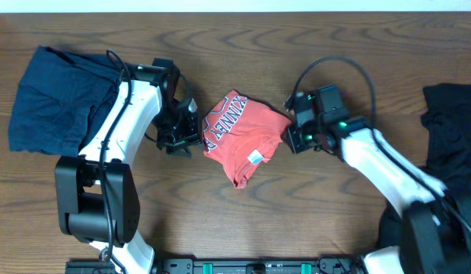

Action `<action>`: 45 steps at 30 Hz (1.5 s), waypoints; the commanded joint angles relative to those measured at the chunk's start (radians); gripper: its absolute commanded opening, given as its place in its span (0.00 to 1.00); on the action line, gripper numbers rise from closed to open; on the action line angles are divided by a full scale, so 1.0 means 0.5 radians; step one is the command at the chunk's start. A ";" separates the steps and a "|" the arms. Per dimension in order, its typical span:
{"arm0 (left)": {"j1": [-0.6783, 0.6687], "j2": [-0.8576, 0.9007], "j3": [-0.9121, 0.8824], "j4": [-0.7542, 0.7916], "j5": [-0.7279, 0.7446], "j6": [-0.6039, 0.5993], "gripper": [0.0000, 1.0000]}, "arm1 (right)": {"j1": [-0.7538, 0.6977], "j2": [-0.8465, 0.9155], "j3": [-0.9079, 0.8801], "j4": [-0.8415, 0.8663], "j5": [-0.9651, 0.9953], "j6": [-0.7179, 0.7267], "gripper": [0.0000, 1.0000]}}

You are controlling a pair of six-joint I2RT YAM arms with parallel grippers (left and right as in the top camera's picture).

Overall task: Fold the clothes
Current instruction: 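Release the bundle and press its sides with both grippers, then grasp the coral bundle's left side with the left gripper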

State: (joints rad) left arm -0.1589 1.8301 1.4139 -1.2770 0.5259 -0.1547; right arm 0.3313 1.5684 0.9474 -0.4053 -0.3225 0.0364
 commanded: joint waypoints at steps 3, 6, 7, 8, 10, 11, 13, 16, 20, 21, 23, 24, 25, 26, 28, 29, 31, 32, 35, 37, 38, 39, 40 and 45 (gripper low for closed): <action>0.002 -0.179 0.011 -0.111 0.343 0.243 0.43 | 0.008 -0.221 0.014 0.208 0.000 0.009 0.29; 0.002 -0.349 0.011 -0.161 0.274 0.238 0.46 | 0.018 -0.153 0.014 0.375 -0.037 0.119 0.32; 0.002 -0.409 0.011 -0.179 0.224 0.224 0.53 | 0.022 -0.114 0.014 0.423 -0.060 0.140 0.33; 0.002 -0.475 0.011 -0.196 0.130 0.176 0.58 | 0.027 -0.062 0.014 0.476 -0.090 0.172 0.34; 0.002 -0.598 -0.006 -0.205 -0.122 0.024 0.64 | 0.038 0.070 0.014 0.565 -0.121 0.243 0.37; 0.002 -0.650 -0.018 -0.204 -0.248 -0.061 0.70 | 0.042 0.132 0.014 0.591 -0.131 0.264 0.38; 0.002 -0.749 -0.066 -0.182 -0.437 -0.241 0.83 | 0.045 0.275 0.015 0.625 -0.140 0.321 0.39; 0.002 -0.856 -0.202 -0.022 -0.440 -0.445 0.96 | 0.028 0.484 0.019 0.618 -0.159 0.484 0.37; 0.002 -0.888 -0.505 0.333 -0.301 -0.639 0.98 | 0.004 0.644 0.019 0.560 -0.330 0.664 0.33; 0.002 -0.884 -0.615 0.472 -0.210 -0.671 0.98 | 0.004 0.655 0.019 0.502 -0.335 0.721 0.32; 0.002 -0.871 -0.817 0.746 -0.048 -0.742 0.98 | 0.006 0.655 0.019 0.391 -0.333 0.775 0.33; 0.002 -0.855 -0.932 0.911 0.028 -0.801 0.98 | 0.008 0.652 0.019 0.329 -0.330 0.777 0.33; 0.002 -0.837 -1.029 1.057 0.085 -0.861 0.98 | 0.008 0.648 0.019 0.273 -0.318 0.790 0.34; 0.002 -0.806 -1.157 1.265 0.151 -0.941 0.98 | 0.007 0.639 0.019 0.172 -0.272 0.839 0.33; 0.001 -0.758 -1.310 1.534 0.188 -1.039 0.98 | 0.008 0.616 0.019 0.042 -0.211 0.893 0.33; 0.001 -0.734 -1.368 1.643 0.192 -1.087 0.98 | 0.008 0.602 0.019 -0.004 -0.198 0.892 0.33; 0.002 -0.672 -1.464 1.861 0.191 -1.118 0.98 | 0.007 0.578 0.019 -0.042 -0.198 0.866 0.33; 0.002 -0.632 -1.501 1.971 0.190 -1.117 0.98 | 0.008 0.568 0.019 -0.048 -0.198 0.838 0.33; 0.001 -0.496 -1.540 2.216 0.190 -1.131 0.98 | 0.008 0.554 0.020 -0.040 -0.198 0.784 0.33; -0.002 -0.385 -1.540 2.367 0.192 -1.162 0.98 | 0.010 0.554 0.020 -0.031 -0.201 0.747 0.32; -0.006 -0.330 -1.540 2.432 0.195 -1.202 0.98 | 0.015 0.554 0.020 -0.029 -0.200 0.737 0.32; -0.013 -0.265 -1.540 2.518 0.225 -1.239 0.98 | 0.024 0.554 0.020 -0.027 -0.201 0.714 0.32; -0.021 -0.203 -1.540 2.615 0.279 -1.263 0.98 | 0.035 0.554 0.020 -0.020 -0.200 0.692 0.31; -0.131 0.061 -1.539 2.940 0.478 -1.387 0.98 | 0.070 0.554 0.021 -0.004 -0.200 0.642 0.32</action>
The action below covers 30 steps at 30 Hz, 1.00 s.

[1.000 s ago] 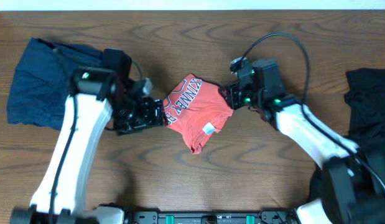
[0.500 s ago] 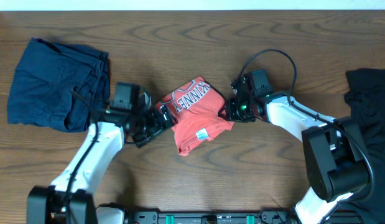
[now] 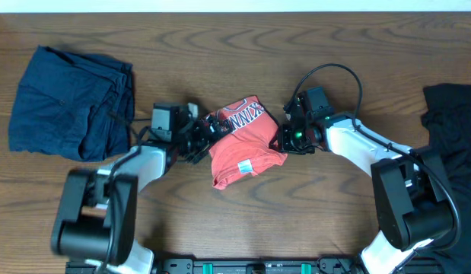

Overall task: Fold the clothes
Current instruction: 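Grasp the coral bundle's left side with the left gripper, then carry the coral bundle left and place it on the navy stack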

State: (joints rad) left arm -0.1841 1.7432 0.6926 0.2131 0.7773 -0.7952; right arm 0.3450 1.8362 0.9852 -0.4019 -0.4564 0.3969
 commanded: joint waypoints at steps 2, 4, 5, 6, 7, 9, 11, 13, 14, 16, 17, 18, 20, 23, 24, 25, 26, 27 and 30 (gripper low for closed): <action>-0.136 0.285 -0.096 -0.032 -0.045 -0.105 0.98 | 0.044 0.018 -0.054 -0.011 0.068 -0.088 0.31; -0.191 0.311 -0.096 -0.032 -0.109 -0.104 0.99 | 0.046 0.018 -0.053 -0.011 0.067 -0.093 0.31; -0.215 0.314 -0.096 -0.031 -0.136 -0.092 0.95 | 0.046 0.018 -0.051 -0.011 0.067 -0.094 0.31; -0.233 0.314 -0.096 -0.027 -0.153 -0.067 0.86 | 0.046 0.018 -0.049 -0.011 0.067 -0.093 0.31; -0.249 0.314 -0.096 -0.024 -0.160 -0.030 0.77 | 0.046 0.018 -0.047 -0.011 0.067 -0.093 0.31; -0.264 0.314 -0.096 -0.026 -0.156 0.021 0.55 | 0.045 0.012 -0.043 -0.011 0.068 -0.094 0.31; -0.267 0.314 -0.096 -0.042 -0.153 0.090 0.40 | 0.041 -0.002 -0.038 -0.012 0.069 -0.096 0.30; -0.266 0.314 -0.095 -0.040 -0.114 0.175 0.27 | 0.034 -0.038 -0.032 -0.013 0.069 -0.113 0.29; -0.266 0.313 -0.092 -0.040 -0.089 0.216 0.22 | 0.027 -0.072 -0.031 -0.012 0.069 -0.117 0.29; -0.256 0.298 -0.080 -0.041 -0.014 0.282 0.13 | 0.010 -0.155 -0.027 -0.012 0.085 -0.121 0.29; -0.243 0.282 -0.072 -0.041 0.037 0.323 0.06 | -0.003 -0.204 -0.025 -0.012 0.092 -0.130 0.28; -0.217 0.256 -0.057 -0.045 0.106 0.353 0.06 | -0.020 -0.264 -0.023 -0.012 0.110 -0.130 0.28; -0.143 0.179 -0.018 -0.065 0.237 0.356 0.07 | -0.056 -0.391 -0.019 -0.012 0.131 -0.130 0.28; 0.010 -0.012 0.048 -0.064 0.441 0.356 0.06 | -0.124 -0.572 -0.011 -0.031 0.127 -0.116 0.25; 0.121 -0.151 0.091 -0.064 0.474 0.355 0.06 | -0.150 -0.643 -0.006 -0.061 0.111 -0.083 0.24; 0.170 -0.210 0.108 -0.064 0.473 0.355 0.06 | -0.157 -0.683 -0.005 -0.077 0.097 -0.070 0.24; 0.262 -0.315 0.139 -0.063 0.472 0.356 0.06 | -0.161 -0.717 -0.005 -0.092 0.087 -0.069 0.24; 0.361 -0.410 0.172 -0.063 0.471 0.356 0.06 | -0.160 -0.751 -0.005 -0.112 0.081 -0.069 0.24; 0.659 -0.611 0.260 -0.063 0.465 0.356 0.06 | -0.150 -0.799 -0.005 -0.140 0.081 -0.069 0.24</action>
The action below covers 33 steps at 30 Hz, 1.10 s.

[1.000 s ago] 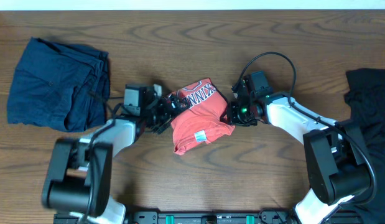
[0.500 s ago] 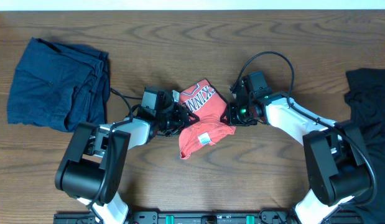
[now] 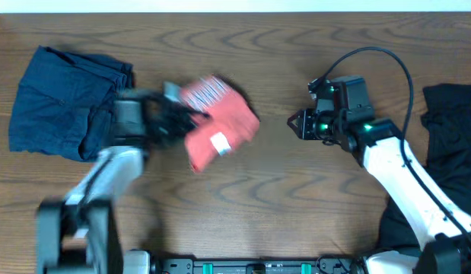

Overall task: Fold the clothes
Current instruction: 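Carry the coral bundle left and place it on the navy stack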

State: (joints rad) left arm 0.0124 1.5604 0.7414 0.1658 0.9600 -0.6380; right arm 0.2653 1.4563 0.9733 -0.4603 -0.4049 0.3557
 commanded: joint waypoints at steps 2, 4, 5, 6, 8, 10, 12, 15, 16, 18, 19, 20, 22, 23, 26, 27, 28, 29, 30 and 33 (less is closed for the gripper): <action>0.487 -0.337 0.215 0.034 0.076 0.041 0.06 | 0.022 -0.043 0.018 -0.024 -0.021 0.031 0.23; 0.708 -0.389 0.256 0.035 0.014 0.043 0.06 | 0.027 -0.040 0.018 -0.023 -0.020 0.067 0.23; 0.806 -0.397 0.268 0.043 -0.017 0.043 0.06 | 0.034 -0.040 0.018 -0.021 -0.020 0.085 0.23; 0.913 -0.394 0.276 0.053 -0.047 0.058 0.06 | 0.037 -0.040 0.018 -0.016 -0.020 0.101 0.22; 1.094 -0.363 0.278 0.052 -0.101 0.102 0.06 | 0.038 -0.040 0.018 -0.009 -0.020 0.117 0.22; 1.243 -0.296 0.278 0.041 -0.160 0.169 0.06 | 0.043 -0.040 0.018 -0.009 -0.020 0.117 0.22; 1.343 -0.218 0.278 0.040 -0.206 0.219 0.06 | 0.048 -0.040 0.018 -0.009 -0.021 0.117 0.21; 1.453 -0.079 0.278 0.039 -0.259 0.298 0.40 | 0.048 -0.040 0.018 -0.013 -0.022 0.118 0.21; 1.475 -0.031 0.278 0.031 -0.291 0.327 0.98 | 0.048 -0.040 0.018 -0.012 -0.023 0.119 0.21; 1.491 0.044 0.278 -0.018 -0.343 0.404 0.98 | 0.048 -0.040 0.018 -0.009 -0.022 0.118 0.21; 1.501 0.061 0.278 -0.082 -0.356 0.454 0.98 | 0.048 -0.040 0.018 -0.009 -0.022 0.118 0.21; 1.515 0.063 0.278 -0.185 -0.386 0.513 0.98 | 0.048 -0.040 0.018 -0.009 -0.025 0.120 0.21; 1.553 0.036 0.285 -0.492 -0.572 0.626 0.98 | 0.048 -0.040 0.018 -0.010 -0.044 0.124 0.20; 1.576 0.008 0.291 -0.681 -0.748 0.667 0.98 | 0.048 -0.040 0.018 -0.010 -0.047 0.134 0.20; 1.641 -0.090 0.321 -1.101 -1.123 0.774 0.98 | 0.048 -0.040 0.018 -0.008 -0.051 0.134 0.20; 1.666 -0.131 0.335 -1.210 -1.177 0.774 0.98 | 0.048 -0.040 0.018 -0.008 -0.051 0.134 0.20; 1.691 -0.171 0.347 -1.288 -1.174 0.774 0.98 | 0.047 -0.040 0.018 -0.007 -0.051 0.134 0.21; 1.717 -0.224 0.359 -1.363 -1.159 0.771 0.98 | 0.047 -0.040 0.018 -0.005 -0.053 0.134 0.21; 1.740 -0.274 0.372 -1.418 -1.151 0.773 0.98 | 0.048 -0.040 0.018 -0.005 -0.060 0.134 0.20; 1.794 -0.458 0.467 -1.633 -1.154 0.815 0.98 | 0.048 -0.051 0.018 -0.008 -0.114 0.132 0.21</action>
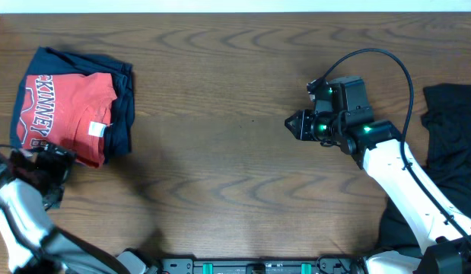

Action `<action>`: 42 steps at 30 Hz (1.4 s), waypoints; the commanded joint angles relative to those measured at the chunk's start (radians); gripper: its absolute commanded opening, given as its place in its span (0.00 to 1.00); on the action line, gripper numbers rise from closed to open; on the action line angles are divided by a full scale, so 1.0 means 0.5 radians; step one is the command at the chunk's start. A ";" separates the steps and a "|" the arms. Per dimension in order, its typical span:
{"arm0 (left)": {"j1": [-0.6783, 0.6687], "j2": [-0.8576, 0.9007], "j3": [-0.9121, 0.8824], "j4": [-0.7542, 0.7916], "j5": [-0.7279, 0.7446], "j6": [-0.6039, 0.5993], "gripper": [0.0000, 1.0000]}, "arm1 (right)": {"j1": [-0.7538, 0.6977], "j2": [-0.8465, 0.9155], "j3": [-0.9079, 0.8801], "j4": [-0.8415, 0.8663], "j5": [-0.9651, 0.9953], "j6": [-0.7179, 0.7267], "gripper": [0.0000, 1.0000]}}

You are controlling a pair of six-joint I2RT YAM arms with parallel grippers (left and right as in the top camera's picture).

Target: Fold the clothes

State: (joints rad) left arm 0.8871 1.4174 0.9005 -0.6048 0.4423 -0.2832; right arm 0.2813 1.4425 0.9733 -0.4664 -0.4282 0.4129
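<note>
A folded red shirt (64, 114) with white lettering lies on top of a folded navy garment (121, 106) at the far left of the table. My left gripper (58, 164) is low at the front left, just off the red shirt's front edge. It looks open and holds nothing. My right gripper (290, 123) hovers right of the table's middle, pointing left. Its fingers are together with nothing between them. A black garment (448, 125) lies crumpled at the right edge.
The wooden table (220, 152) is bare between the two arms. The right arm's cable (387, 65) loops above its wrist. The left arm's body runs along the front left corner.
The red shirt, then held in the air left of centre by my left gripper, now lies on the navy garment. The left gripper has let go and drawn back to the front left. The right arm barely moved.
First both grippers were at the sides of the red shirt in the table's middle. Then they were closer in, the shirt folded smaller. After that the left gripper alone held it left of centre, the right one backed off. Now it lies stacked on the navy garment.
</note>
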 commanded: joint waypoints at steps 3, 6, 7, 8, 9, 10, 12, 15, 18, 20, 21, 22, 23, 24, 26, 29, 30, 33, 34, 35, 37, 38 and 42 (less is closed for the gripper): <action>0.061 -0.340 0.296 -0.291 -0.104 0.120 0.98 | 0.016 -0.056 0.018 0.004 -0.096 -0.052 0.20; 0.024 -0.514 0.471 -0.416 0.270 0.315 0.98 | 0.028 -0.172 0.019 -0.040 -0.046 -0.230 0.19; -0.009 -0.558 0.514 -0.421 0.423 0.396 0.98 | 0.035 -0.214 0.021 -0.057 -0.008 -0.279 0.19; -0.053 -0.600 0.555 -0.426 0.553 0.459 0.98 | 0.047 -0.272 0.025 -0.088 0.056 -0.333 0.19; -0.108 -0.636 0.597 -0.436 0.645 0.523 0.98 | 0.064 -0.337 0.032 -0.119 0.130 -0.375 0.20; -0.185 -0.674 0.652 -0.449 0.695 0.571 0.98 | 0.089 -0.419 0.043 -0.160 0.225 -0.420 0.20; -0.365 -0.740 0.752 -0.466 0.716 0.672 0.98 | 0.142 -0.590 0.067 -0.233 0.433 -0.493 0.20; -0.660 -0.826 0.916 -0.581 0.678 0.840 0.98 | 0.217 -0.883 0.081 -0.282 0.649 -0.562 0.27; -0.938 -0.910 1.048 -0.768 0.358 0.844 0.98 | 0.233 -1.137 0.081 -0.297 0.652 -0.560 0.49; -1.105 -0.990 1.079 -0.889 0.156 0.843 0.98 | 0.233 -1.276 0.081 -0.328 0.655 -0.561 0.65; -1.163 -1.029 1.077 -0.934 0.085 0.843 0.98 | 0.233 -1.336 0.081 -0.343 0.655 -0.561 0.99; -1.218 -1.068 1.074 -0.987 0.018 0.843 0.98 | 0.233 -1.395 0.081 -0.362 0.655 -0.561 0.99; -1.255 -1.096 1.073 -1.032 -0.040 0.843 0.98 | 0.233 -1.444 0.081 -0.375 0.655 -0.561 0.99; -1.286 -1.124 1.072 -1.080 -0.109 0.843 0.98 | 0.233 -1.495 0.081 -0.399 0.654 -0.560 0.99; -1.311 -1.151 1.072 -1.172 -0.175 0.843 0.98 | 0.233 -1.581 0.081 -0.455 0.654 -0.560 0.99; -1.312 -1.159 1.072 -1.319 -0.185 0.843 0.98 | 0.233 -1.672 0.081 -0.531 0.653 -0.560 0.99; -1.312 -1.158 1.072 -1.350 -0.185 0.843 0.98 | 0.233 -1.685 0.081 -0.562 0.653 -0.559 0.99; -1.312 -1.149 1.072 -1.411 -0.185 0.843 0.98 | 0.233 -1.695 0.081 -0.664 0.597 -0.558 0.99; -1.312 -1.142 1.072 -1.412 -0.185 0.843 0.98 | 0.233 -1.694 0.080 -0.691 0.579 -0.559 0.99; -1.312 -1.137 1.072 -1.413 -0.185 0.843 0.98 | 0.233 -1.694 0.080 -0.726 0.579 -0.559 0.99; -1.312 -1.125 1.072 -1.417 -0.185 0.843 0.98 | 0.233 -1.694 0.080 -0.804 0.580 -0.560 0.99; -1.312 -1.124 1.072 -1.416 -0.185 0.843 0.98 | 0.233 -1.694 0.080 -0.840 0.579 -0.559 0.99; -1.312 -1.124 1.072 -1.417 -0.185 0.843 0.98 | 0.233 -1.694 0.080 -1.019 0.580 -0.559 0.99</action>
State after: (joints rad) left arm 0.2371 0.8543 1.4239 -1.3102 0.3592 0.1314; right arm 0.3885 0.5953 1.0069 -0.9482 -0.1303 0.1474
